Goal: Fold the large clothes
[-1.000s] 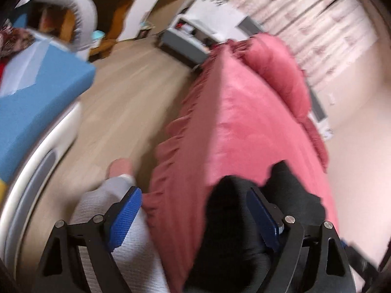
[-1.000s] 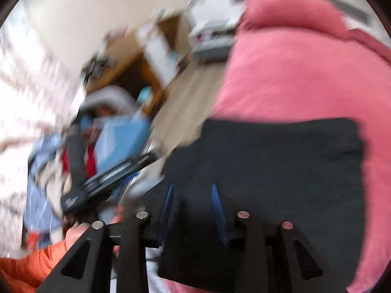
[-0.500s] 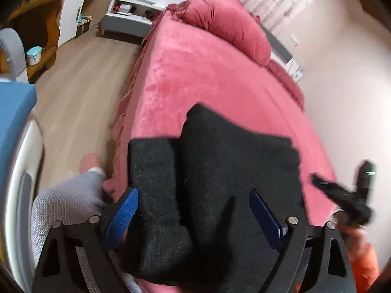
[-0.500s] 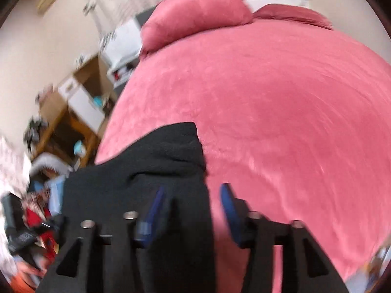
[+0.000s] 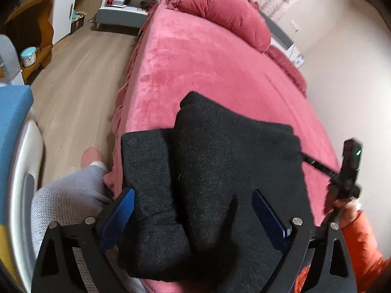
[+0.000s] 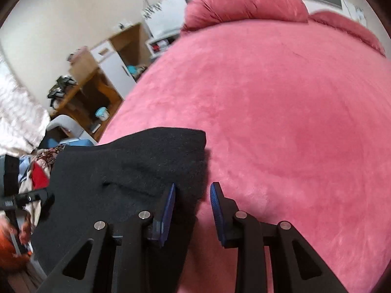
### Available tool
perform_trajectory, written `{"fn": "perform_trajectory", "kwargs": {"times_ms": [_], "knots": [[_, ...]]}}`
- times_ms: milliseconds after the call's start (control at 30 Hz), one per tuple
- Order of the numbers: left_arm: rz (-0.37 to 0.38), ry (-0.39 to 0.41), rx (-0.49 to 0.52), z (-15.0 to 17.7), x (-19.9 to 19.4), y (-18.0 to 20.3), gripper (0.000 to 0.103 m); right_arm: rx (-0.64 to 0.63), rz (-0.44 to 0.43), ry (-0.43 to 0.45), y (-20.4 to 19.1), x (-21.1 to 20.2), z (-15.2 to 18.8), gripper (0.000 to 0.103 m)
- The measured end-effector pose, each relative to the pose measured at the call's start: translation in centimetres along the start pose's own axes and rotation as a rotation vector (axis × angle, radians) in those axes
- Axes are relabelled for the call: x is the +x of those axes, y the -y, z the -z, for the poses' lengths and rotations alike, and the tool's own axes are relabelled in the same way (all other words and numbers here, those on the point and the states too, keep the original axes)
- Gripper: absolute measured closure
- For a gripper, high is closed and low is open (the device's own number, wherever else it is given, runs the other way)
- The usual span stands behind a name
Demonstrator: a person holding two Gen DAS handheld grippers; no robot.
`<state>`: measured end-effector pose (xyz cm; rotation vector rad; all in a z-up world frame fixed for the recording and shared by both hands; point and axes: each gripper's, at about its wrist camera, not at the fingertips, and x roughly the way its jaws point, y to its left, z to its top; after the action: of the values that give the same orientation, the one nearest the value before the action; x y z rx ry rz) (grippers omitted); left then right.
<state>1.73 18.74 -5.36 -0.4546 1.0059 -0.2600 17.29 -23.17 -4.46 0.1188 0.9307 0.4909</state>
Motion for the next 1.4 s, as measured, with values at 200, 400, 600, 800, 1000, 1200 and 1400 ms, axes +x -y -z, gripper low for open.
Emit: {"fn": "perform_trajectory", "kwargs": {"times_ms": [200, 400, 600, 800, 1000, 1200, 1400], "knots": [[-0.151, -0.05, 0.089, 0.2, 2.3, 1.8, 0.019, 0.013, 0.085, 0.007, 0.5, 3.5, -0.6, 0.09], [-0.197, -0.069, 0.16, 0.7, 3.4, 1.3, 0.024, 0.142, 0.079, 0.167, 0.7, 2.4, -4.2, 0.103], [-0.045, -0.073, 0.019, 0.2, 1.8, -0.2, 0.01, 0.269, 0.042, 0.092, 2.1, 3.9, -4.4, 0.079], [-0.076, -0.04, 0.017, -0.9, 1.1, 2.0, 0.064, 0.478, 0.0, 0.006, 2.5, 0.4, 4.9, 0.067], [0.126, 0.046, -0.019, -5.1, -5.0, 3.3, 0.1, 0.535, -0.025, 0.034, -0.3, -1.3, 8.5, 0.067], [-0.03, -0.024, 0.038, -2.6, -2.8, 1.8, 0.092, 0.226, 0.05, 0.017, -7.3, -0.1, 7.7, 0.057], [0.039, -0.024, -0.004, -0.9, -0.8, 0.9, 0.026, 0.233, 0.103, 0.074, -7.4, -0.4, 8.5, 0.057]]}}
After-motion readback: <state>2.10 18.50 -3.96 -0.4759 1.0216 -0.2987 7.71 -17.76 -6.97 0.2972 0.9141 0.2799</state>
